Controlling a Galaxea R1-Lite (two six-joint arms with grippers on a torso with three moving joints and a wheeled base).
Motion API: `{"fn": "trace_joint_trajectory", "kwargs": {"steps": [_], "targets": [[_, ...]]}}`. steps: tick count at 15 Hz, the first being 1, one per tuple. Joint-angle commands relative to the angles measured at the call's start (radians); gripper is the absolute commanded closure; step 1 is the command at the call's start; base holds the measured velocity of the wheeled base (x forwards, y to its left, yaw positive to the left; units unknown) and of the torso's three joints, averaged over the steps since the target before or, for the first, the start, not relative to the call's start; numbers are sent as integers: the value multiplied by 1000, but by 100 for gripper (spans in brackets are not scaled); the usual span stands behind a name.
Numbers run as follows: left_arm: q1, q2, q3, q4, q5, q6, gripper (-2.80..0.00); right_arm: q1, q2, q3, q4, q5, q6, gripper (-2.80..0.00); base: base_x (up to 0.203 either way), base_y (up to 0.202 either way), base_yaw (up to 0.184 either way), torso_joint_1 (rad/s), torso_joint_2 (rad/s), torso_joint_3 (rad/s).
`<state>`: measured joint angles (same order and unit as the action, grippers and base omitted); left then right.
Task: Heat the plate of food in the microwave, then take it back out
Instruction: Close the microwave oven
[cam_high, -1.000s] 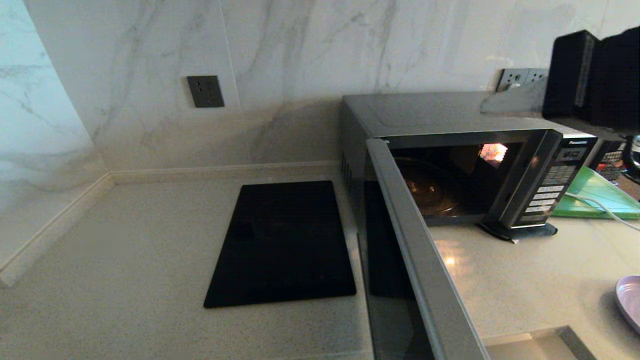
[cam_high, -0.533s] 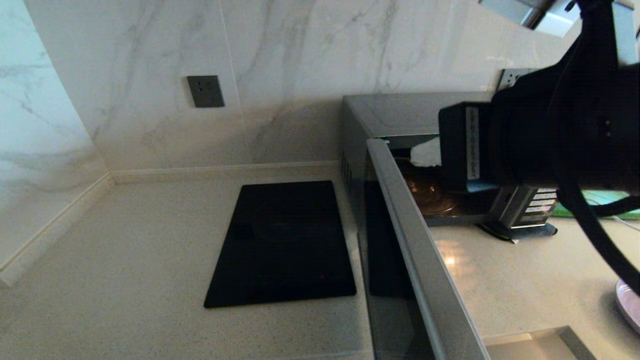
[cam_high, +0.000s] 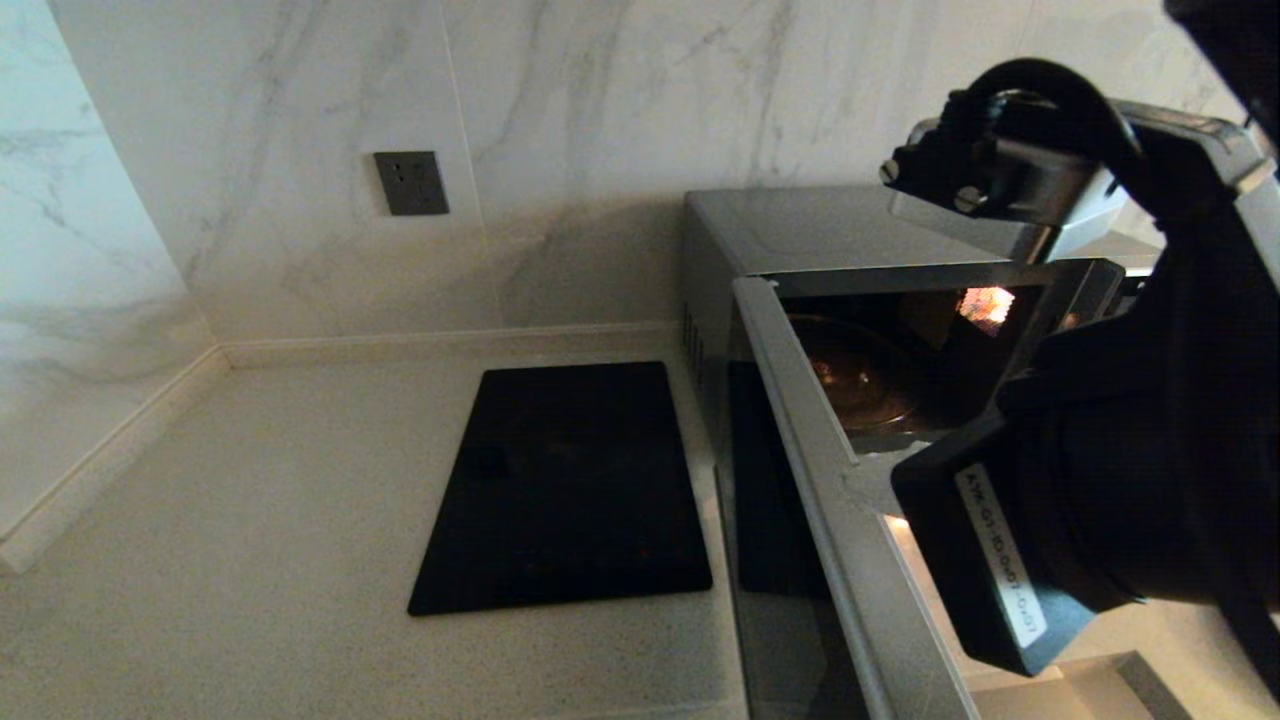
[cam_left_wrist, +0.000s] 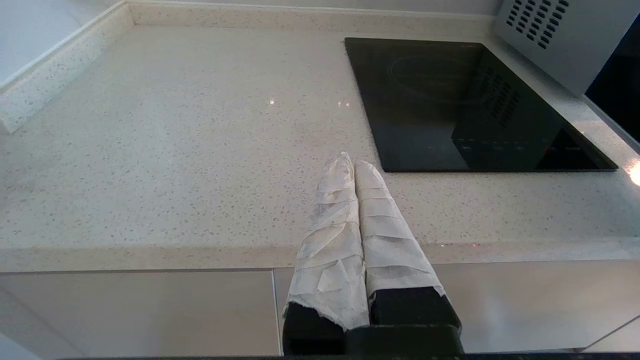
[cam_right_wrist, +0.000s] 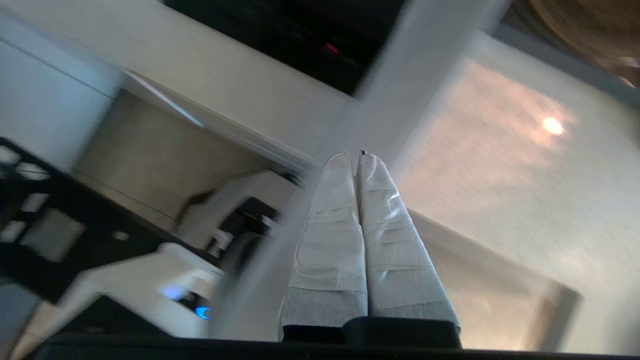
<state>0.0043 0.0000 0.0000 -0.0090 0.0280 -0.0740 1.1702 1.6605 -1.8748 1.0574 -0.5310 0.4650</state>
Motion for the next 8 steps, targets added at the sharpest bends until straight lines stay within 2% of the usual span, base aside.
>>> {"fn": "trace_joint_trajectory", "kwargs": {"steps": [1,5,8], "targets": [[0,2,0,0,1,-1,0,42,54,-83,7,-1,6,0,0,0,0,0,0,0],[0,2,0,0,1,-1,0,75,110,-97,-38,1,17,0,0,0,0,0,0,0],[0,2,0,0,1,-1,0,81,150,-95,7,-2,66,0,0,0,0,0,0,0]]}}
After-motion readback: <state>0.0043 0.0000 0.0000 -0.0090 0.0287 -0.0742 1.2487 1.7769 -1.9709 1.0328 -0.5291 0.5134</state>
